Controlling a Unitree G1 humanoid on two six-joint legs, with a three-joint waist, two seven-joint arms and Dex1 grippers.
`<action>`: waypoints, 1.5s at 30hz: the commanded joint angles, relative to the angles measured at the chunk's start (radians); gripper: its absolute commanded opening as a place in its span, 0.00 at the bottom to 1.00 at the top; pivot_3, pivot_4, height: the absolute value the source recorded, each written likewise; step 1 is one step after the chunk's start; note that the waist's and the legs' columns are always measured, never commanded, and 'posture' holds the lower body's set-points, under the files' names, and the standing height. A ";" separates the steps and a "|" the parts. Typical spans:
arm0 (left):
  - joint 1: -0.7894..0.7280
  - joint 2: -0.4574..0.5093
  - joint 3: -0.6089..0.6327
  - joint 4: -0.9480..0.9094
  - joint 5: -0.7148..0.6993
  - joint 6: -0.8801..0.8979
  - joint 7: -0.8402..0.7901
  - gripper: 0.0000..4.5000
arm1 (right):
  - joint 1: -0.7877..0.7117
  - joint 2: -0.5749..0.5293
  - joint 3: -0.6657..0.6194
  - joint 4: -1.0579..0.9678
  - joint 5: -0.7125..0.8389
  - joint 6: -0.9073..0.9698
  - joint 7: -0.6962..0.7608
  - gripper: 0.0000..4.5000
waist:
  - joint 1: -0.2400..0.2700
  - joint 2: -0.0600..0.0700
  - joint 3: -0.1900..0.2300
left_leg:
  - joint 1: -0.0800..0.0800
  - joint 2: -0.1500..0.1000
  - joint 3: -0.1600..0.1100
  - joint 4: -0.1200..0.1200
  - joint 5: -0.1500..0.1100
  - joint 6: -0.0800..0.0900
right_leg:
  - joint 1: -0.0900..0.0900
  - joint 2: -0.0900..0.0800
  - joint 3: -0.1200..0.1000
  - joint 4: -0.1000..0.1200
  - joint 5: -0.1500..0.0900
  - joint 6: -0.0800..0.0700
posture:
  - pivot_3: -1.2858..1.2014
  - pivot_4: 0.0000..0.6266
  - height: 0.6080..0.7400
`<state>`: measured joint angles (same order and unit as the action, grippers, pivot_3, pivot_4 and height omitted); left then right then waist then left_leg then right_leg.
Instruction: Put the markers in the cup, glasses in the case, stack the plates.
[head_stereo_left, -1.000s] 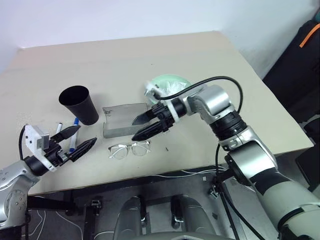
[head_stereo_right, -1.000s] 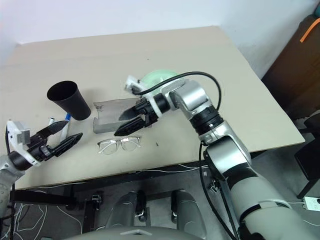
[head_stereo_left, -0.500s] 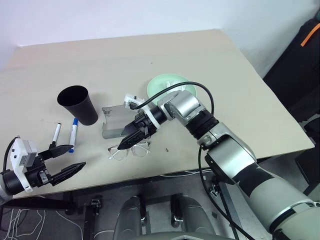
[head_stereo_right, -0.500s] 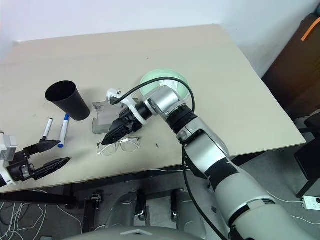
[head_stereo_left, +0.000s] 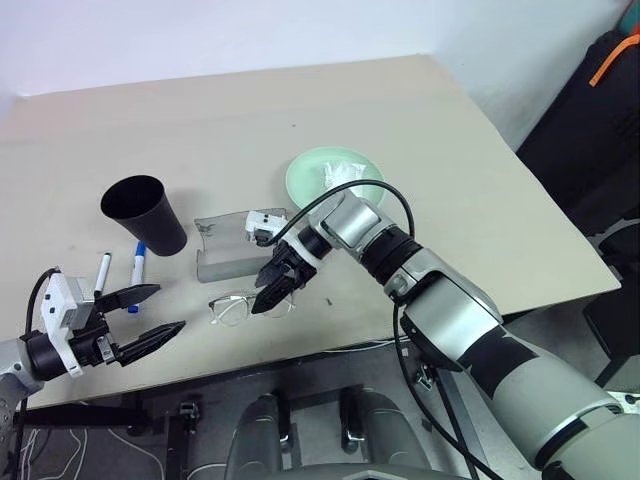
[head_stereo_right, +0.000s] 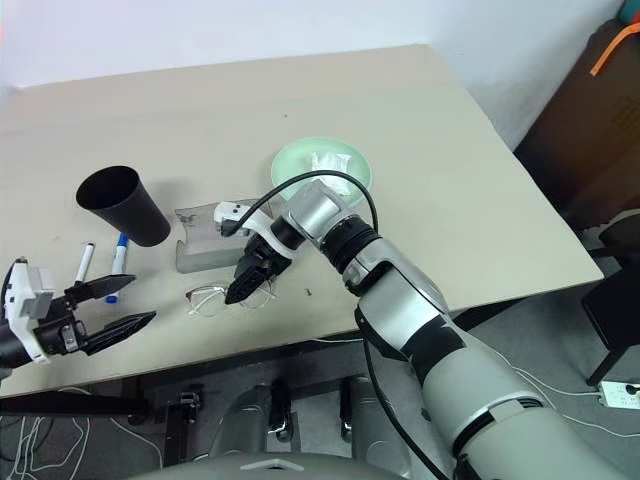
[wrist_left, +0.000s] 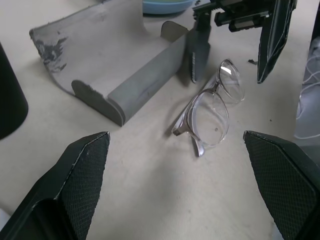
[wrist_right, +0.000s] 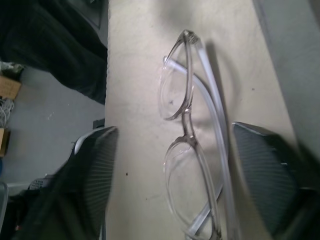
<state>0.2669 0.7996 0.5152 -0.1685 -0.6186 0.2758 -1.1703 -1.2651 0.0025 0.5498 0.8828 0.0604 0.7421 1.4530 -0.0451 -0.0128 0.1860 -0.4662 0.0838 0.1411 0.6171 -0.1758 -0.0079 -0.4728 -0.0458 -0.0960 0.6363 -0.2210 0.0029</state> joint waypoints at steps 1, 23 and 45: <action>-0.007 -0.005 -0.001 0.000 0.013 -0.018 0.012 1.00 | -0.016 0.019 -0.007 -0.008 -0.012 -0.019 0.013 0.64 | 0.000 0.000 0.000 | 0.000 0.000 0.000 0.000 0.000 0.000 | 0.000 0.000 0.000 0.000 0.000 0.000 | 0.52 0.24 1.00; 0.005 -0.042 -0.013 0.007 0.022 -0.057 0.022 1.00 | -0.029 0.039 -0.052 -0.023 -0.032 -0.032 0.021 0.01 | 0.000 -0.001 0.000 | 0.001 0.000 0.000 0.004 0.000 -0.001 | 0.000 -0.001 0.000 0.007 -0.001 -0.003 | 0.52 0.24 1.00; 0.030 -0.070 0.004 0.029 0.023 -0.112 0.037 1.00 | -0.236 0.026 -0.351 0.304 -0.022 -0.569 -0.296 0.01 | -0.001 -0.001 0.000 | 0.001 0.000 -0.001 0.006 0.000 -0.001 | -0.001 -0.001 0.001 0.009 -0.002 -0.004 | 0.52 0.24 1.00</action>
<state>0.2895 0.7331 0.4878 -0.1295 -0.5972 0.1843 -1.1366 -1.4625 0.0134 0.2214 1.1688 0.0473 0.2275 1.1827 -0.0465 -0.0134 0.1857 -0.4648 0.0841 0.1406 0.6228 -0.1757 -0.0087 -0.4734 -0.0472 -0.0953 0.6453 -0.2225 -0.0006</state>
